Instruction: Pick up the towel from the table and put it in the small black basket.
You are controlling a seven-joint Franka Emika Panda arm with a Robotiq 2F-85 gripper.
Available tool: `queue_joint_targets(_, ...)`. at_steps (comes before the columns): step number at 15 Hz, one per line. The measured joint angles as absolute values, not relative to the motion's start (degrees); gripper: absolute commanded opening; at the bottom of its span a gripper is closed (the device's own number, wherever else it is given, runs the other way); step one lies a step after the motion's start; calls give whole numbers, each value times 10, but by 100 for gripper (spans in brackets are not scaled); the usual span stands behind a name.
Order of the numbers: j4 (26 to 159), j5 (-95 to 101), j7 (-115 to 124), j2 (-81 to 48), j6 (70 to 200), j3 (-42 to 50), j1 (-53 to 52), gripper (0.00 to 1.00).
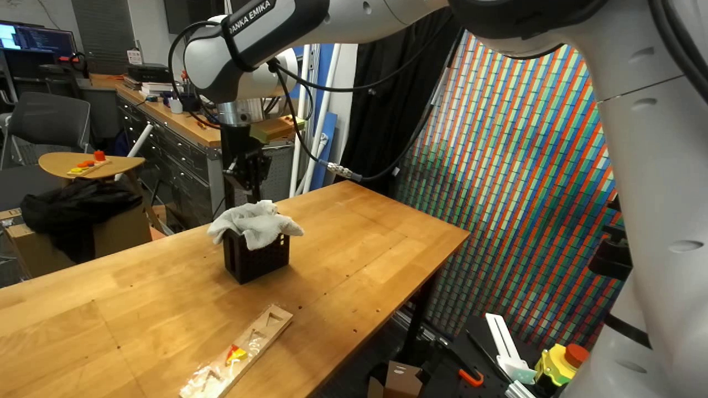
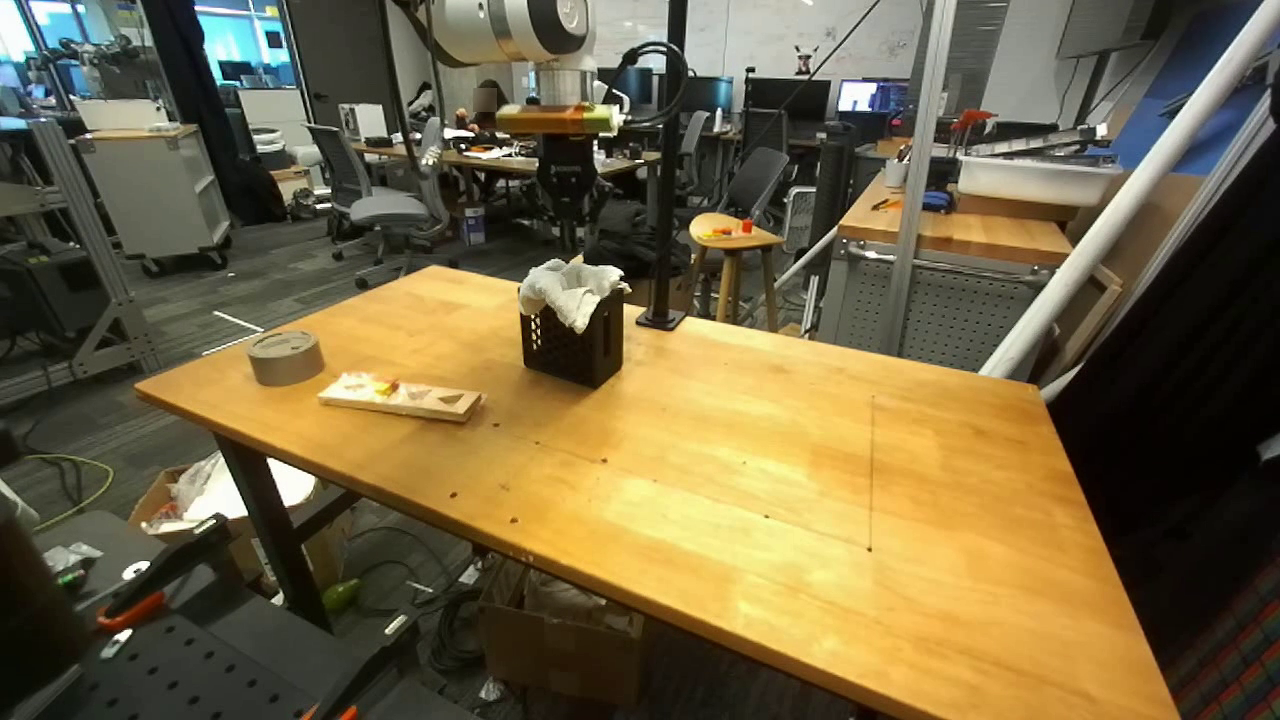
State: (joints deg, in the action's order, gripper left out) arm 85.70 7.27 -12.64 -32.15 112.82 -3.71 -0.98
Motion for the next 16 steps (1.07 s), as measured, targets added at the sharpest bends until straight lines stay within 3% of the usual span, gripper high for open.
queue_joint_targets(16,895,19,-54,-346,1206,-34,4,1)
